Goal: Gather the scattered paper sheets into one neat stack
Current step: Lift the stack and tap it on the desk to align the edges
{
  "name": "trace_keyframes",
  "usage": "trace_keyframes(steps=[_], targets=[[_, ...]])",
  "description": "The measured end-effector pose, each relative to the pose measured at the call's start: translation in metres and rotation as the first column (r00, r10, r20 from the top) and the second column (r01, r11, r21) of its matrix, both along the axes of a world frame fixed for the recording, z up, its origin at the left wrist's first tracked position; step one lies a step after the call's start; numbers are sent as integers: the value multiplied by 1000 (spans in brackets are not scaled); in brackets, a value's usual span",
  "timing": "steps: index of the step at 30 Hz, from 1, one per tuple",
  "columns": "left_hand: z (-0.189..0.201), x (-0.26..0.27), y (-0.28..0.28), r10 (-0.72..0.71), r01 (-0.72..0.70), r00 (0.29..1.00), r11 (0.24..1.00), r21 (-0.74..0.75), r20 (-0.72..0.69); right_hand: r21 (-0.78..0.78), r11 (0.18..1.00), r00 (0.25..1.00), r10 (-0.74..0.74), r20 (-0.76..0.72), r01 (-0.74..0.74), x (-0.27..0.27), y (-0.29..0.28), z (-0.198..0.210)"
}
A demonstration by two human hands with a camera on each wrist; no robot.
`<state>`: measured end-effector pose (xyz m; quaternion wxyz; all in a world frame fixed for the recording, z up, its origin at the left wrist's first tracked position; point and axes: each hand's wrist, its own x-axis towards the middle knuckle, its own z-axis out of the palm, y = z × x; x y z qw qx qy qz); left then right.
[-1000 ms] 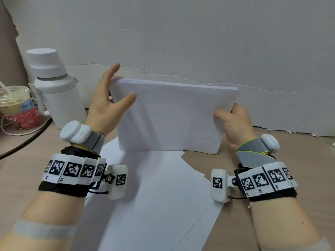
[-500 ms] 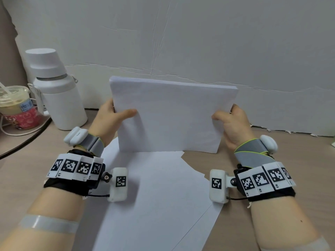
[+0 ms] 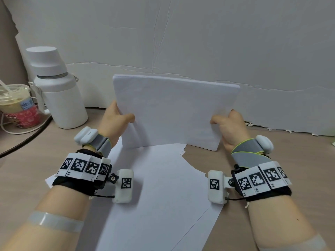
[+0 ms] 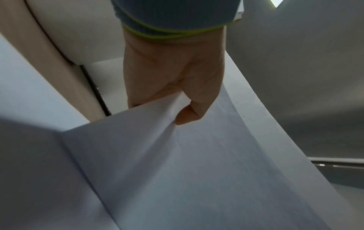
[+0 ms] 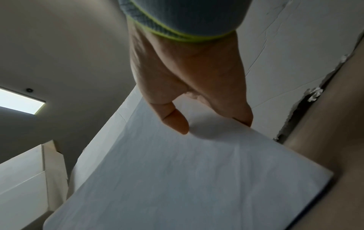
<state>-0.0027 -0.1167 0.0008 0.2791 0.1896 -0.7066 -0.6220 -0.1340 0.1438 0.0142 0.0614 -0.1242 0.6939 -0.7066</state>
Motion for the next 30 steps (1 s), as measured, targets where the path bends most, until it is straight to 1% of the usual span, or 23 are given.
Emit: trace_keyframes(steps=[3,7,10,12,18,24,26,30], targets=[[0,-2,1,-31,30,1000,999,40,5,37,999,1000,4,-3,-4,-2,1,-2],[-8,-3,0,-26,21,998,996,82,65,24,1000,999,3,35,-3,-4,2,-4],[-7,-2,-2,-31,22,999,979,201,43,-1,1000,997,0,78,0,-3,3,-5],[-5,-2,-2,-46,39,999,968,248,23,-14,1000,996,-3,92,4,-4,3,-3],[-12,-3,1,-24,4,994,983,185,110,-42,999,995,-21,94,25,-5,3,-5],[-2,-4,5,-20,16,997,999,46,78,-42,999,1000,-12,12,13,2,-1,5],[-3,-5,5,-10,7,997,999,48,76,-40,999,1000,-12,12,13,2,-1,5],[-13,-5,-1,-18,5,992,995,101,127,1,1000,998,-8,55,8,1,1,-1]])
